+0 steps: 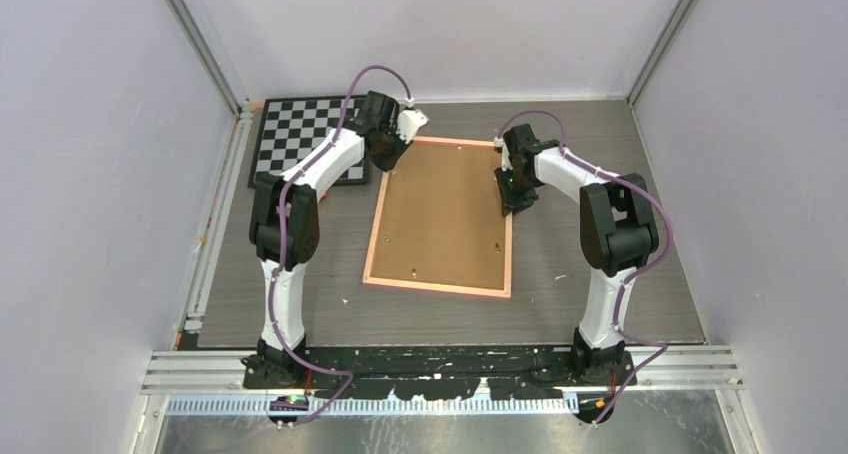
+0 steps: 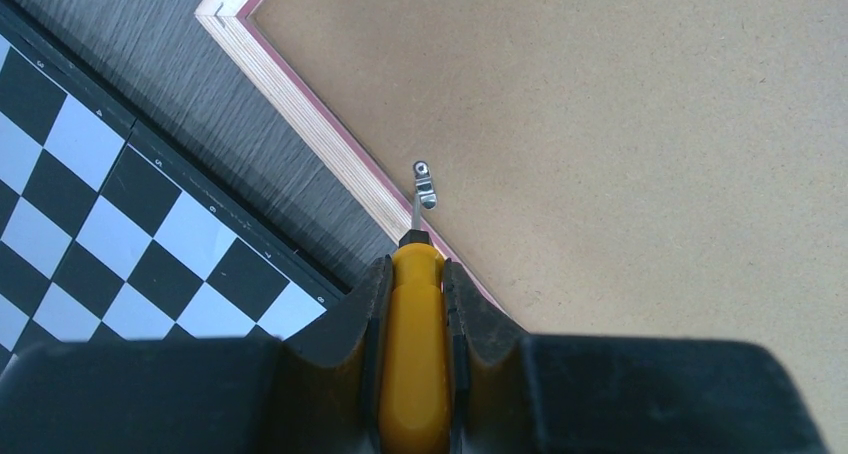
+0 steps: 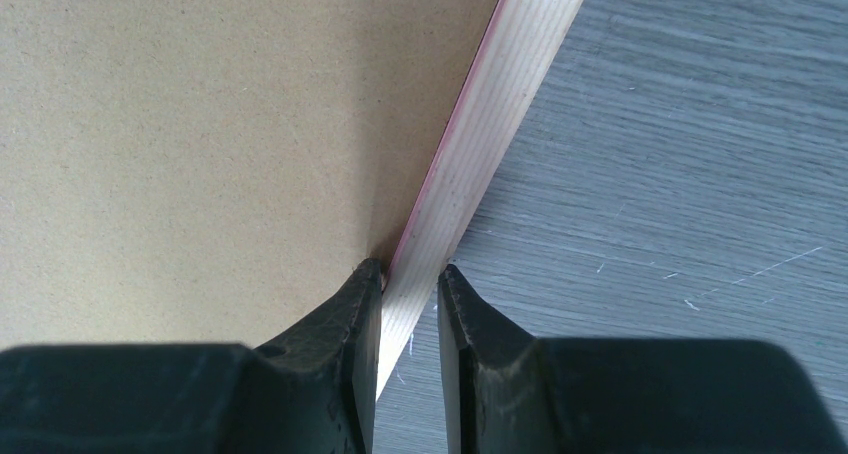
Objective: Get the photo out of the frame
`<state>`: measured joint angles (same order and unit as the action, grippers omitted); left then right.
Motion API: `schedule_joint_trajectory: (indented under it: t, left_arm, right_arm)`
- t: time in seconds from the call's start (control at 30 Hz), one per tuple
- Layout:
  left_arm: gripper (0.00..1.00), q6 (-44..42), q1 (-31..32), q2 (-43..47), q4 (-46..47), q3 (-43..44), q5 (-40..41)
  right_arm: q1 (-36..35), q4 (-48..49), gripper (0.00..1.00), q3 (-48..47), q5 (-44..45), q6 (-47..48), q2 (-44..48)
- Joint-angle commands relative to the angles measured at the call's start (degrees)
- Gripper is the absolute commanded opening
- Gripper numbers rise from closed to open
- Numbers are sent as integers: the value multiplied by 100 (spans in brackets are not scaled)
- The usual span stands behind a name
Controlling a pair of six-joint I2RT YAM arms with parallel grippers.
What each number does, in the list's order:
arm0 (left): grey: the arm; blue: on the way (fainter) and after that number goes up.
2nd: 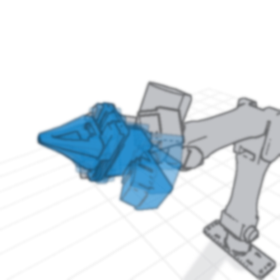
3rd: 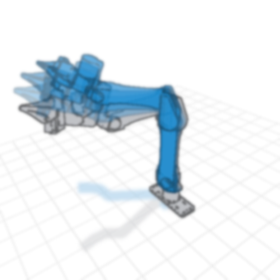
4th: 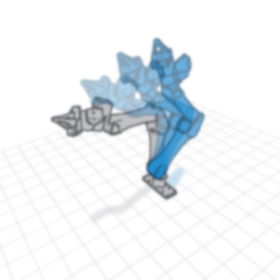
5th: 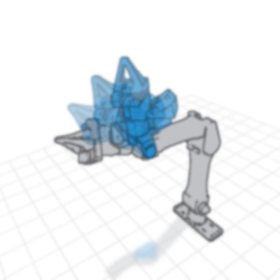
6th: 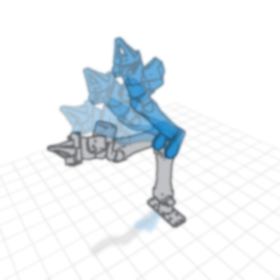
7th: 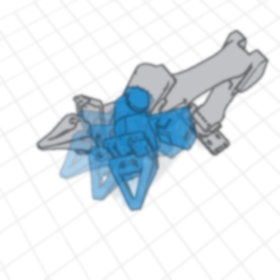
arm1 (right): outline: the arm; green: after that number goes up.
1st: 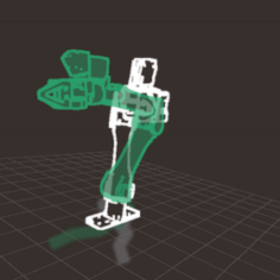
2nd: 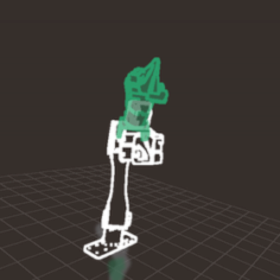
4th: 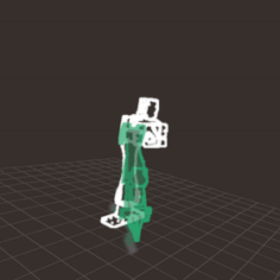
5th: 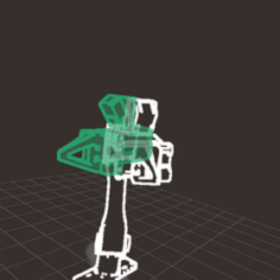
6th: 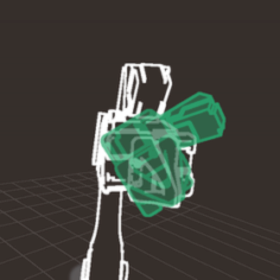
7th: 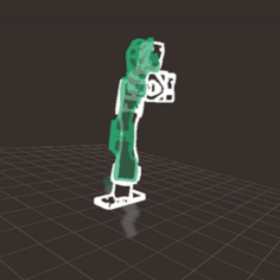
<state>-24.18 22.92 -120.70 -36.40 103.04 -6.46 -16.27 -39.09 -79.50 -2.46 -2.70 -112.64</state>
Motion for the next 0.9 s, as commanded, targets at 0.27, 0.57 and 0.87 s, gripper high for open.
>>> schedule_joint_trajectory:
  t: [0.27,0.57,0.87]
  left_arm:
    - [0,604,300,-110,-366,-8,-872]
    - [0,748,319,-361,-369,273,-837]
    - [0,875,319,-637,-455,631,-786]
  right_arm:
    - [-60,277,1,234,44,245,-577]
    - [-64,273,1,247,47,248,-572]
    - [-66,271,1,251,62,245,-566]
